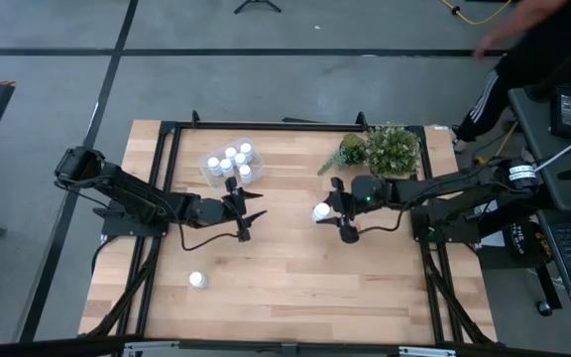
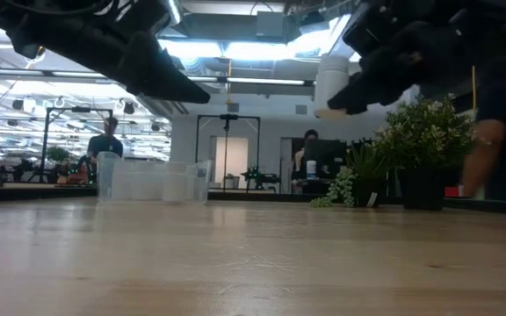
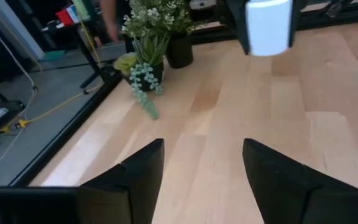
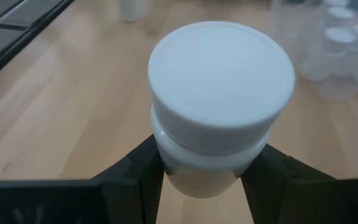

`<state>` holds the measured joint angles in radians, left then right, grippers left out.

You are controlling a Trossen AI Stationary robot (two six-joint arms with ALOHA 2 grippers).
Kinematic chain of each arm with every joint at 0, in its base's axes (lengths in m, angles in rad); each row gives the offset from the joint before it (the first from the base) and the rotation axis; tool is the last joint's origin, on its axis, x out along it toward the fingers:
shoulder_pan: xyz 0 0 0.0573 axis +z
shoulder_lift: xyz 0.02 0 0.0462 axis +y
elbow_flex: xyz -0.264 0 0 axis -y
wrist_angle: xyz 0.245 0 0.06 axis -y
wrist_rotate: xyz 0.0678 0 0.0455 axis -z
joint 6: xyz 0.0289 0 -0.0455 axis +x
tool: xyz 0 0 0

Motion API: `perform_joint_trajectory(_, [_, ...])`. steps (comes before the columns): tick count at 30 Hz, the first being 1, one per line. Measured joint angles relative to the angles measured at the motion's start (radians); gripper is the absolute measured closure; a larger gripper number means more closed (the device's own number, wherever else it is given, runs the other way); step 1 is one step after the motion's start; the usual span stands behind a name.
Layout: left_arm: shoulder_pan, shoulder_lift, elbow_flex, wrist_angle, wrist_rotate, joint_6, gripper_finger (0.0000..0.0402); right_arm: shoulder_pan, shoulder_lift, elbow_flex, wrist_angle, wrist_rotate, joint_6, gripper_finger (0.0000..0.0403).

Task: Pick and place pill bottles into a basket
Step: Put the white medicine bottle into the transparent bin

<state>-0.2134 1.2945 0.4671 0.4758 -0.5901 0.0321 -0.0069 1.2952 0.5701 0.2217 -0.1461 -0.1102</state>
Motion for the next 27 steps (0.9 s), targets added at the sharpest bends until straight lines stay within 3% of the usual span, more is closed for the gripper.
perform_joint_trajectory(9, [0.000,0.000,0.000,0.012,0.005,0.009,0.0139,-0.005,0.043,0.024,0.007,0.029,-0.011,0.0236])
perform_joint_trajectory(13, [-0.001,0.000,0.000,0.025,0.015,-0.055,0.0137,-0.004,0.094,0.024,0.007,0.072,-0.003,0.0236])
perform_joint_trajectory(19, [0.018,0.014,0.061,0.023,0.179,-0.121,0.0137,-0.004,0.158,0.048,0.011,0.074,0.000,0.0236])
perform_joint_trajectory(27, [0.043,0.095,0.185,-0.072,0.189,-0.054,0.0137,0.004,0.192,0.184,-0.094,0.075,-0.034,0.0236])
